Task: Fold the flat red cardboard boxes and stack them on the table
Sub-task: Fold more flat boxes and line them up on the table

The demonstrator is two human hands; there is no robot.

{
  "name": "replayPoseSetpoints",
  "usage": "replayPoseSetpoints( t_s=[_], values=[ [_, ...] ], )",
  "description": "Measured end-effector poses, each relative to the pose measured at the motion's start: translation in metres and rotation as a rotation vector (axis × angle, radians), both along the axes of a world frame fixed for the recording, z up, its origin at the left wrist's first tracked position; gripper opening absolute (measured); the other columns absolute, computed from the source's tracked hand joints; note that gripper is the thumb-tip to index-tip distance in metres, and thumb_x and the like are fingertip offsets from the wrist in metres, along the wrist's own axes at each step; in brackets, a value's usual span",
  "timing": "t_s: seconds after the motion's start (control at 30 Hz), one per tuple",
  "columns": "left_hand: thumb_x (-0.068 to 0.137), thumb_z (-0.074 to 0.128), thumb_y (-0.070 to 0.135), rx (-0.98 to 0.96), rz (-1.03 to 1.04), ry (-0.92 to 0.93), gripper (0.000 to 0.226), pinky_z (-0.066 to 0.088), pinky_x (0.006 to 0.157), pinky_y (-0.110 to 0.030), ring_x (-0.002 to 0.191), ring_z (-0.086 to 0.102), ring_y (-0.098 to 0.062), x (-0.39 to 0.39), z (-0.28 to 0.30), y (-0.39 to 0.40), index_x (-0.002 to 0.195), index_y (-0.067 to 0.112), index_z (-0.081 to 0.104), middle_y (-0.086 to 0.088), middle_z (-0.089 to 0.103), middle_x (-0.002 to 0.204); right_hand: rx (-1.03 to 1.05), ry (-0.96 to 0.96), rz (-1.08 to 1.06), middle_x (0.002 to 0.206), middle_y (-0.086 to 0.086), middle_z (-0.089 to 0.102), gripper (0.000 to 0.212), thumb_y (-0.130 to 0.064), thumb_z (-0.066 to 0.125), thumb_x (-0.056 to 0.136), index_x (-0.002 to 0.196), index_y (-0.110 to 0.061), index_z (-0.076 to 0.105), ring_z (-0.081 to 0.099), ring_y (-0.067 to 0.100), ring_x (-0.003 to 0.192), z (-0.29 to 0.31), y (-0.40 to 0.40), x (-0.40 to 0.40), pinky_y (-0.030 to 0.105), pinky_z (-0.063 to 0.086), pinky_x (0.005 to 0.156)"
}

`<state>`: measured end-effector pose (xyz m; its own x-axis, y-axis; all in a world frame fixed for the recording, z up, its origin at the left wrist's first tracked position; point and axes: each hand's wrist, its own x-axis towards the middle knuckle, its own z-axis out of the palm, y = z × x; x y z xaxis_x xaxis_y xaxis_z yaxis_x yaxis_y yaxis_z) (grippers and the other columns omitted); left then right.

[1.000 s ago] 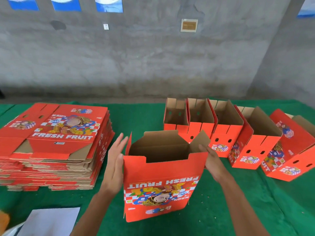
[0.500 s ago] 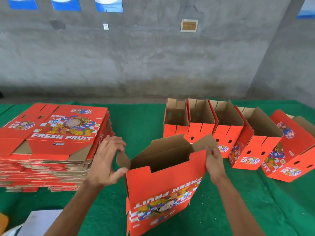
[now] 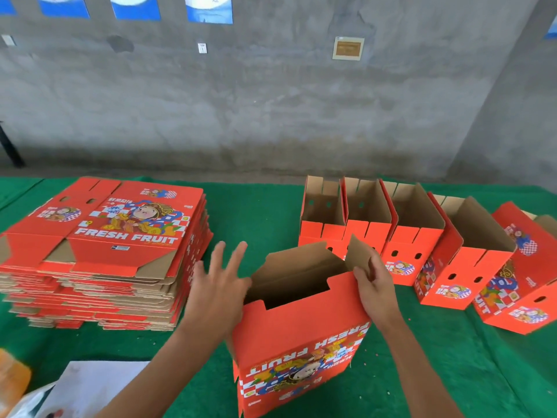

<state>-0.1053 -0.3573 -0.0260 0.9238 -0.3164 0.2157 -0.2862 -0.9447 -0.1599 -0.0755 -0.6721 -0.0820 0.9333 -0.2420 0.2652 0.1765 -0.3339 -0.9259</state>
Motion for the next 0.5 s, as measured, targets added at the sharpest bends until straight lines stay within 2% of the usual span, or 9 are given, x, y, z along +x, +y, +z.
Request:
replayPoseSetpoints(
  t_s=[0.03, 0.07, 0.13, 0.2, 0.27, 0.33, 0.37, 0.43, 0.5],
  values=[
    [0.101, 0.049, 0.025, 0.061, 0.0, 0.01, 0.035, 0.035, 0.111, -0.056, 0.155, 0.011, -0.045, 0.0, -0.007, -0.013, 0.132, 0.031, 0.064, -0.01, 0.002, 0.173, -0.115, -0.009, 0.035, 0.133, -0.036, 0.057, 0.067, -0.003, 0.052, 0.104, 0.136, -0.061, 0.049, 0.054, -0.011, 0.125, 0.001, 0.001, 0.0, 0.008, 0.045, 0.096],
    [0.106, 0.041, 0.023, 0.102, 0.003, 0.03, 0.038, 0.033, 0.112, -0.058, 0.153, 0.014, -0.048, 0.0, -0.015, -0.025, 0.14, 0.027, 0.056, -0.015, -0.001, 0.173, -0.236, -0.01, 0.073, 0.137, -0.034, 0.056, 0.067, -0.002, 0.052, 0.102, 0.139, -0.058, 0.048, 0.052, -0.008, 0.13, 0.0, 0.002, 0.0, 0.013, 0.046, 0.101],
    [0.11, 0.032, 0.02, 0.141, 0.035, 0.062, 0.044, 0.025, 0.116, -0.063, 0.151, 0.02, -0.049, 0.004, -0.028, -0.041, 0.154, 0.022, 0.036, -0.023, -0.004, 0.171, -0.459, -0.017, 0.123, 0.147, -0.026, 0.052, 0.068, 0.001, 0.053, 0.097, 0.143, -0.049, 0.048, 0.047, 0.001, 0.139, -0.006, 0.0, 0.002, 0.032, 0.046, 0.112],
    [0.11, 0.037, 0.027, 0.134, 0.079, 0.033, 0.049, 0.011, 0.115, -0.075, 0.151, 0.018, -0.051, 0.01, -0.035, -0.042, 0.157, 0.03, 0.024, -0.023, -0.004, 0.171, -0.487, -0.017, 0.138, 0.149, -0.022, 0.051, 0.071, 0.004, 0.054, 0.093, 0.143, -0.046, 0.049, 0.046, 0.006, 0.14, -0.008, -0.004, 0.0, 0.041, 0.046, 0.114],
    [0.106, 0.044, 0.047, 0.14, 0.145, 0.011, 0.065, 0.0, 0.108, -0.083, 0.151, 0.018, -0.054, 0.015, -0.038, -0.034, 0.159, 0.042, 0.007, -0.019, 0.0, 0.172, -0.472, -0.05, 0.152, 0.149, -0.02, 0.052, 0.072, 0.007, 0.055, 0.089, 0.142, -0.042, 0.053, 0.046, 0.005, 0.14, -0.008, -0.006, -0.004, 0.04, 0.044, 0.114],
    [0.099, 0.046, 0.064, 0.139, 0.197, 0.017, 0.085, -0.003, 0.106, -0.085, 0.15, 0.021, -0.053, 0.02, -0.042, -0.026, 0.158, 0.049, -0.012, -0.016, 0.006, 0.172, -0.538, -0.1, 0.192, 0.15, -0.02, 0.051, 0.07, 0.008, 0.057, 0.085, 0.14, -0.036, 0.058, 0.043, 0.003, 0.142, -0.009, -0.004, -0.007, 0.033, 0.04, 0.116],
    [0.098, 0.046, 0.067, 0.13, 0.189, 0.012, 0.088, -0.003, 0.106, -0.085, 0.151, 0.023, -0.051, 0.023, -0.045, -0.024, 0.158, 0.049, -0.016, -0.015, 0.01, 0.172, -0.573, -0.097, 0.233, 0.151, -0.021, 0.048, 0.064, 0.002, 0.059, 0.085, 0.137, -0.035, 0.06, 0.041, 0.002, 0.143, -0.009, -0.002, -0.007, 0.03, 0.038, 0.116],
    [0.095, 0.055, 0.065, 0.085, 0.144, -0.015, 0.09, 0.002, 0.108, -0.083, 0.15, 0.03, -0.046, 0.025, -0.044, -0.022, 0.162, 0.046, -0.004, -0.014, 0.024, 0.169, -0.661, -0.032, 0.29, 0.154, -0.026, 0.041, 0.039, -0.026, 0.059, 0.092, 0.129, -0.038, 0.064, 0.033, -0.001, 0.145, -0.006, 0.004, -0.004, 0.027, 0.031, 0.117],
    [0.084, 0.075, 0.056, -0.01, 0.113, -0.098, 0.093, 0.007, 0.112, -0.081, 0.149, 0.034, -0.045, 0.022, -0.034, -0.021, 0.162, 0.036, 0.027, -0.018, 0.038, 0.162, -0.708, 0.024, 0.302, 0.156, -0.027, 0.035, 0.031, -0.047, 0.053, 0.101, 0.129, -0.04, 0.066, 0.029, -0.001, 0.145, -0.002, 0.009, 0.0, 0.028, 0.027, 0.118]
  ],
)
